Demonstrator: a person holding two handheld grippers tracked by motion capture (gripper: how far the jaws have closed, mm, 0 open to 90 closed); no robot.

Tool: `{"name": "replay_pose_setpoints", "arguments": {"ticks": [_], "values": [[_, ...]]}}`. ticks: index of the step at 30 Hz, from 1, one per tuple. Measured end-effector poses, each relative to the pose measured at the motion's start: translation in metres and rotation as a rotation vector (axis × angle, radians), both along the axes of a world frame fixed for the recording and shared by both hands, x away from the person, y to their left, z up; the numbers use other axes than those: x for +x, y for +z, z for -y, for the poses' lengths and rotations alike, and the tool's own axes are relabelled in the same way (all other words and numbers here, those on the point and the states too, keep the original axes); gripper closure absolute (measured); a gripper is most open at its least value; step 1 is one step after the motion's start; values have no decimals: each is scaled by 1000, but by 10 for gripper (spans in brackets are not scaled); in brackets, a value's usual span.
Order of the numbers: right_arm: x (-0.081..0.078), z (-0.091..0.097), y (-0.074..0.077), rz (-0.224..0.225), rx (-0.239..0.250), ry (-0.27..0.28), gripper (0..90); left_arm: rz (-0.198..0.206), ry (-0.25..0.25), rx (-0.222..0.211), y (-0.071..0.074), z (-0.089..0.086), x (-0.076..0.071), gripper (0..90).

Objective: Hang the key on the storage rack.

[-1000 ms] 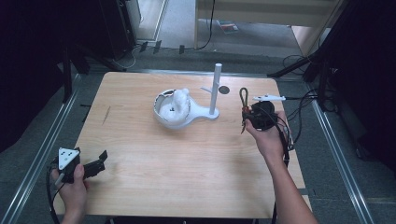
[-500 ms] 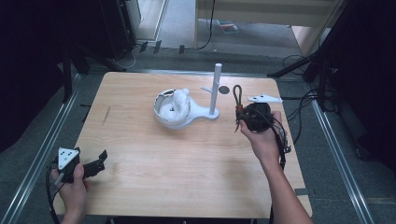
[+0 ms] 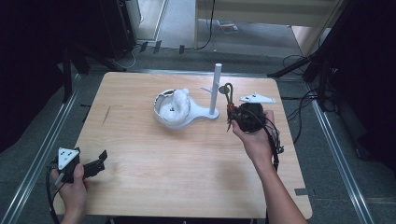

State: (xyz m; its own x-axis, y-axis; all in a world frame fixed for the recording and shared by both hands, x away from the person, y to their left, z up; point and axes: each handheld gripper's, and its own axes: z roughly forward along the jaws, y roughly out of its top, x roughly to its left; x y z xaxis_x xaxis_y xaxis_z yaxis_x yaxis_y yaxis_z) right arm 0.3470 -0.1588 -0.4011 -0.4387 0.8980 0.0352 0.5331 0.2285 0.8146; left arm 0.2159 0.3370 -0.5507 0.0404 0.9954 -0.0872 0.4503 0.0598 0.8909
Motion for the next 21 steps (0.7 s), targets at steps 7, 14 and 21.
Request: {"name": "replay_pose_setpoints", "arguments": {"ticks": [7,14,21], "values": [[0,-8,1,9,9,9,715,0,-1,-1,0,0,0,6],[1,-15,2,7,2,24,715,0,-2,-2,0,0,0,6],[6,-20,-3,-3,-11,24,715,1,-1,-3,0,0,0,6]]}}
